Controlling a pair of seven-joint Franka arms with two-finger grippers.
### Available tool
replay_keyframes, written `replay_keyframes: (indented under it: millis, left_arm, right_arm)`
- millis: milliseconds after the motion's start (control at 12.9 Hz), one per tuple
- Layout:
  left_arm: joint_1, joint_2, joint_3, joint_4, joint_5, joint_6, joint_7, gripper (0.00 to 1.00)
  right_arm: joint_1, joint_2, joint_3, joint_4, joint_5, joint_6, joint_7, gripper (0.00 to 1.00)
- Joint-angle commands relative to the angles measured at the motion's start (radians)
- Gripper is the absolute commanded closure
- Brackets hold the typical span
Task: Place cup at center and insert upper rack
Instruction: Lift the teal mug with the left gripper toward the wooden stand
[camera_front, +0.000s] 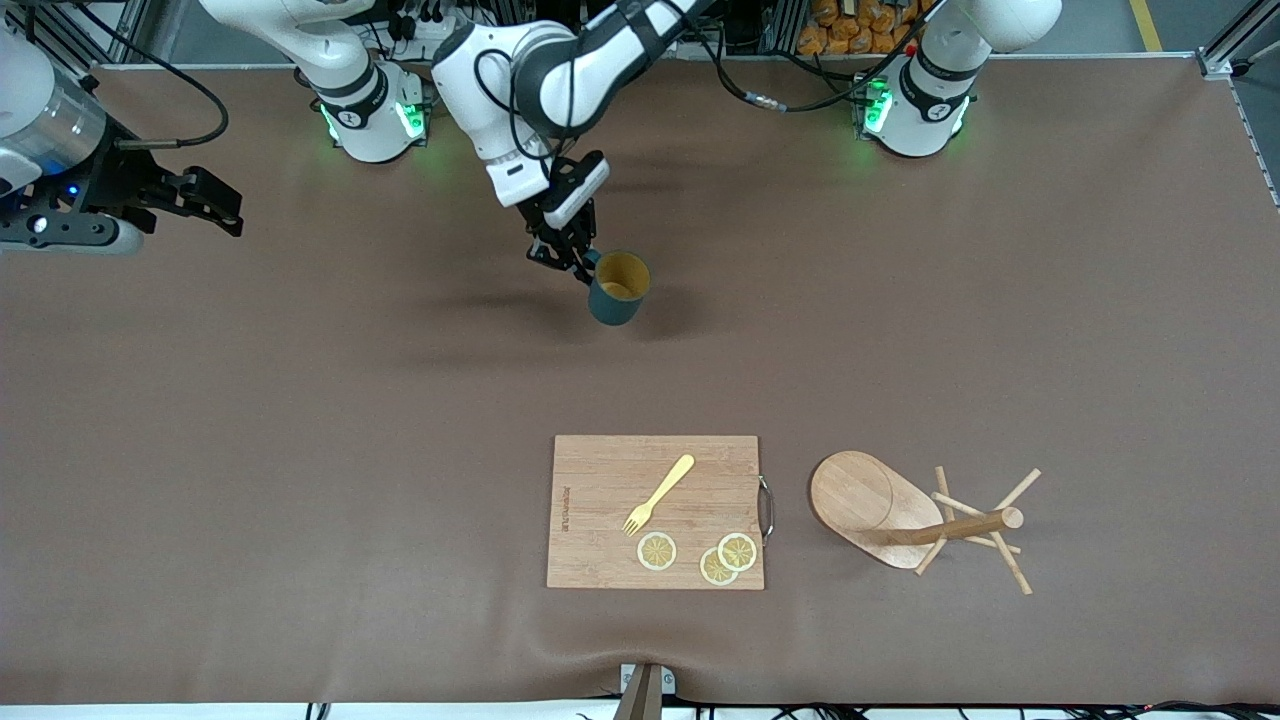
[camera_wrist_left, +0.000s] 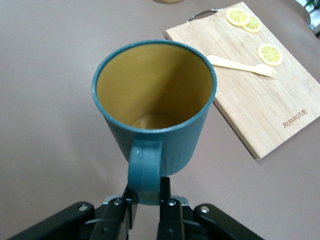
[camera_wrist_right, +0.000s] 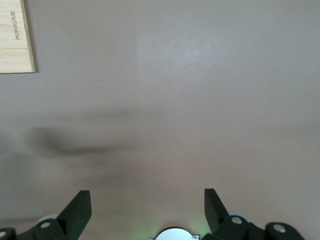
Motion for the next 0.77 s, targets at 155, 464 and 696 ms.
replay_keyframes:
  millis: [155,464,696]
  left_arm:
    - [0.086,-0.059,-0.005,-0.019,-0.076,0.145,0.134,1.0]
    - [0.168,-0.057,-0.007,-0.019,-0.164,0.277,0.176,1.0]
    - [0.302,-0.115,-0.005,-0.023,-0.362,0.326,0.281,1.0]
  right_arm:
    - [0.017,-0.019,-0.003,-0.013,0.009,0.0,0.016,0.0]
    - [0.014,-0.021,-0.004,-0.013,0.009,0.008,0.016,0.0]
    - [0.014,-0.024,-0.006,-0.011,0.009,0.022,0.013,0.0]
